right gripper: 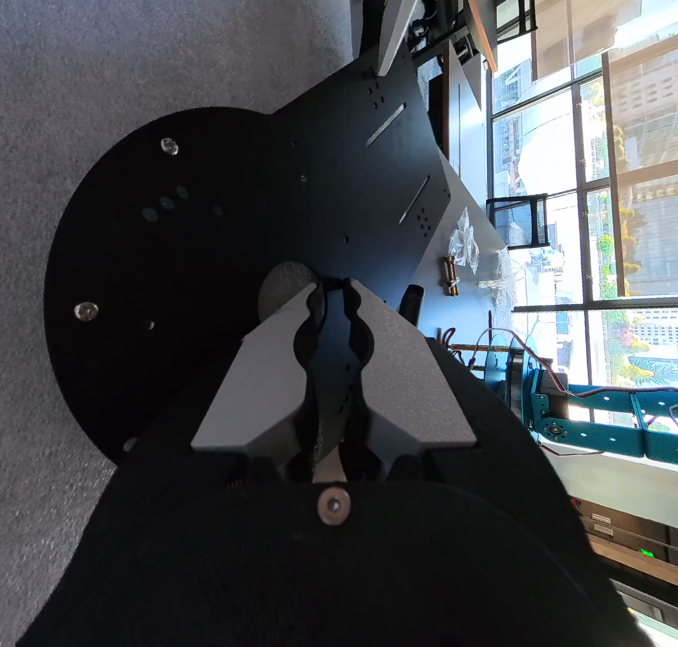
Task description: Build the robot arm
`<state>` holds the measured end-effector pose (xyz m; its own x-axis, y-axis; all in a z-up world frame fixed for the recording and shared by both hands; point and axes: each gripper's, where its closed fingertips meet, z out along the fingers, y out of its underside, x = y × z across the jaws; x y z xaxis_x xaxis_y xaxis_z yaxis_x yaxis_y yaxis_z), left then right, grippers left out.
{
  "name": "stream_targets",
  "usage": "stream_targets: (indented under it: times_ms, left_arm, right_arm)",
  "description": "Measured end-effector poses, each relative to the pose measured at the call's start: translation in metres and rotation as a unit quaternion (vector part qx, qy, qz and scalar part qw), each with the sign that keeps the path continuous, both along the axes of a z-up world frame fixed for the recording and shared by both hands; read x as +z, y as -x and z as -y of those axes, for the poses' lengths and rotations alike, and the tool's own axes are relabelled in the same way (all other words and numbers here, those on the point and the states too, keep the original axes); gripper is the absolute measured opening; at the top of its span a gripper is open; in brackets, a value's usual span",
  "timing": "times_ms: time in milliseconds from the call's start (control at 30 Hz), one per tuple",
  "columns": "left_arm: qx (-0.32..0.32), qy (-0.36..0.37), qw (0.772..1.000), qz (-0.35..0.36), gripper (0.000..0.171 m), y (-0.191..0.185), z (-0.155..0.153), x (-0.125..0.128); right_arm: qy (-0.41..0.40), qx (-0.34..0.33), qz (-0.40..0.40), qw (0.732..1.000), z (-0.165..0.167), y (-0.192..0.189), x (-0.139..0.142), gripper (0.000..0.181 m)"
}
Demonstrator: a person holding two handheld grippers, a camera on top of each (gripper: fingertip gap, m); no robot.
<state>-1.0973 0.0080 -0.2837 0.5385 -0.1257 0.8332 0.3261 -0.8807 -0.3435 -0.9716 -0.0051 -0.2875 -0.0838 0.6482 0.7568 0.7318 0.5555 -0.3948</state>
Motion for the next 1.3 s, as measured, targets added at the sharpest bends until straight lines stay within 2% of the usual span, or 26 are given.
stream_targets:
  times_ms: [433,633,733,833,900,1000,1067,1100,1133,1167,1200,1267,1300]
  left_arm:
    - [-0.003,0.016,0.999,-0.036,0.015,-0.001,0.001,-0.005]
    - [-0.042,0.021,0.998,-0.039,0.021,0.000,0.011,-0.002]
    - [-0.065,-0.002,0.995,-0.076,0.017,0.014,0.016,0.002]
    - [-0.100,-0.072,0.986,-0.114,0.017,0.026,0.017,0.020]
    - [-0.142,-0.148,0.962,-0.180,0.025,0.028,0.017,0.028]
    - [-0.205,-0.269,0.888,-0.312,0.031,0.026,0.015,0.030]
    - [-0.241,-0.328,0.835,-0.370,0.032,0.020,0.014,0.030]
    - [-0.251,-0.347,0.815,-0.391,0.032,0.019,0.012,0.029]
    - [-0.249,-0.355,0.806,-0.403,0.032,0.020,0.008,0.028]
    - [-0.241,-0.350,0.816,-0.392,0.032,0.021,0.003,0.029]
    - [-0.232,-0.331,0.843,-0.355,0.037,0.020,0.001,0.030]
    - [-0.208,-0.263,0.902,-0.273,0.058,0.024,-0.006,0.029]
    - [-0.208,-0.232,0.920,-0.238,0.062,0.026,-0.007,0.026]
  right_arm:
    - [-0.003,0.005,0.020,1.000,0.000,0.000,-0.002,0.009]
    - [0.002,0.015,0.016,1.000,0.002,0.001,-0.003,0.009]
    - [0.008,0.013,0.027,1.000,0.002,0.001,-0.005,0.009]
    - [0.006,0.014,0.025,1.000,0.002,0.001,-0.004,0.009]
    - [0.007,0.015,0.025,1.000,0.002,0.001,-0.005,0.009]
    - [0.006,0.015,0.026,1.000,0.002,0.002,-0.005,0.009]
    - [0.006,0.015,0.026,1.000,0.002,0.001,-0.005,0.009]
    - [0.006,0.015,0.027,1.000,0.002,0.001,-0.005,0.009]
    - [0.005,0.015,0.027,0.999,0.002,0.001,-0.005,0.009]
    - [0.005,0.015,0.027,0.999,0.002,0.001,-0.005,0.009]
    - [0.005,0.015,0.027,1.000,0.002,0.001,-0.005,0.009]
    - [0.005,0.015,0.028,0.999,0.002,0.001,-0.005,0.009]
    - [0.005,0.016,0.028,0.999,0.002,0.001,-0.005,0.009]
